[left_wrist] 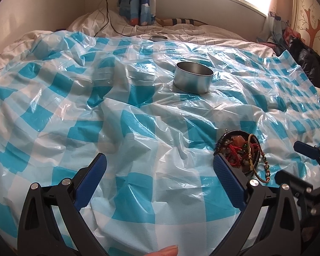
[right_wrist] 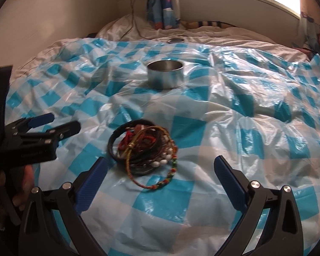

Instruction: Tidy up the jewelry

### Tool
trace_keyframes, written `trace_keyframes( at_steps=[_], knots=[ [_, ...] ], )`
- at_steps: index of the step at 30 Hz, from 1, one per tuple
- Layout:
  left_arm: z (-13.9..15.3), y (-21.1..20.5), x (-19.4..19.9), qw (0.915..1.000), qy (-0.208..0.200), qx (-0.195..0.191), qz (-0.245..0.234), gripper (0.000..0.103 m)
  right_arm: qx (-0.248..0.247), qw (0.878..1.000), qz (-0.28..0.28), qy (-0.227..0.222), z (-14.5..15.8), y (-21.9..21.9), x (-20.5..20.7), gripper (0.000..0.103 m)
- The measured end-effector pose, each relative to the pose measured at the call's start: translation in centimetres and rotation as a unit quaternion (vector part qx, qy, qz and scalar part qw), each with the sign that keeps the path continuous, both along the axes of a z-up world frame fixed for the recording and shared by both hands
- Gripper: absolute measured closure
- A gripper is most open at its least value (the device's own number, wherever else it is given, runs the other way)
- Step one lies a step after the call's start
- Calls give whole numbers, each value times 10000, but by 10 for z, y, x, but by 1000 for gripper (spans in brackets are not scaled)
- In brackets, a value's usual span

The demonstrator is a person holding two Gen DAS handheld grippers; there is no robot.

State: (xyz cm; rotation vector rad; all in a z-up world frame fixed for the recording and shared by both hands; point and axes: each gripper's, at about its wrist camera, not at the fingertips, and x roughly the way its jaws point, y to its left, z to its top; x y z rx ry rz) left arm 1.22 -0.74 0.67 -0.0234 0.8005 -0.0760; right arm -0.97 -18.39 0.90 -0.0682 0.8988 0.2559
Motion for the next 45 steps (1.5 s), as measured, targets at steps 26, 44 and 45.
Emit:
trace_keyframes(
  at_steps=[26,44,45],
  knots=[
    [8,-33,2,9870,120,-729,-1429,7,2171,9754,4,371,-16,-40,18,99],
    [-28,-38,37,9501,1249,-2195,-1831,36,3598,9314,-515,199,-5,-91,22,99],
    [-30,-35,39,9467,1314,-2326,-1802,36,3607,9311,-508,190,-5,-91,23,99]
  ],
)
